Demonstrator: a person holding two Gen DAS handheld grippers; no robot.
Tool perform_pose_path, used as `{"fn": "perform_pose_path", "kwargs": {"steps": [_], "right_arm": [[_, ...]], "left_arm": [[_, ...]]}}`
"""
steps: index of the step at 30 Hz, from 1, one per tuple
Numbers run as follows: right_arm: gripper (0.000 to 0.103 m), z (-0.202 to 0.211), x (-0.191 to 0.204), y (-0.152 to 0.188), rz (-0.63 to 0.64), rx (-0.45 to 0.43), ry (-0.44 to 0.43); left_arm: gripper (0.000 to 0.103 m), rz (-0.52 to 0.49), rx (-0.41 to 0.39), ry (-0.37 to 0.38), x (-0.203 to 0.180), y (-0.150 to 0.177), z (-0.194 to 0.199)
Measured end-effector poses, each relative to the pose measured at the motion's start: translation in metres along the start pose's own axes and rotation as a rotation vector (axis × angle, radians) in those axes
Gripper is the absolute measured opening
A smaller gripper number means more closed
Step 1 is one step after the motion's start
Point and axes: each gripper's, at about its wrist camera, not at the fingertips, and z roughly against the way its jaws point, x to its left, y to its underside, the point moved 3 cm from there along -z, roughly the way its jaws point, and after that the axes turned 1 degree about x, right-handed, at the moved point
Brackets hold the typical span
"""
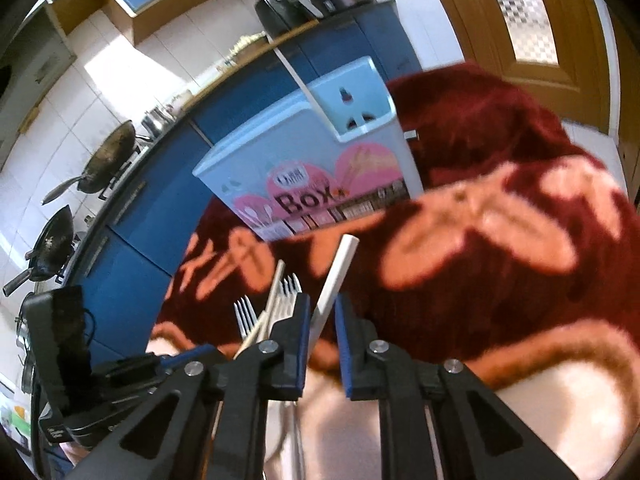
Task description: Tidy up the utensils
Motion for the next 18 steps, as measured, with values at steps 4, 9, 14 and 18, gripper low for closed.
{"fn": "perform_pose_path", "kwargs": {"steps": [4,9,14,18], "right_arm": [[0.008,0.014,0.006,-0.007,0.041,-0.061,0.017],[0.008,0.023,0.010,-0.010,0.079,-0.099,0.022],[0.008,0.026,0.012,-0.009,0.094,-0.113,0.012],[0.008,0.030,0.016,-0.006,0.116,-0.135,0.016]], "left_arm": [[0.010,-0.012,0.042,0.014,-0.003,0.001,-0.005],[0.010,-0.064,0.118,0.007,-0.008,0.004,-0.016],[0.010,-0.129,0.155,-0.017,-0.016,0.000,-0.022],[0.009,-0.121,0.185,-0.014,-0.018,-0.009,-0.028]]}}
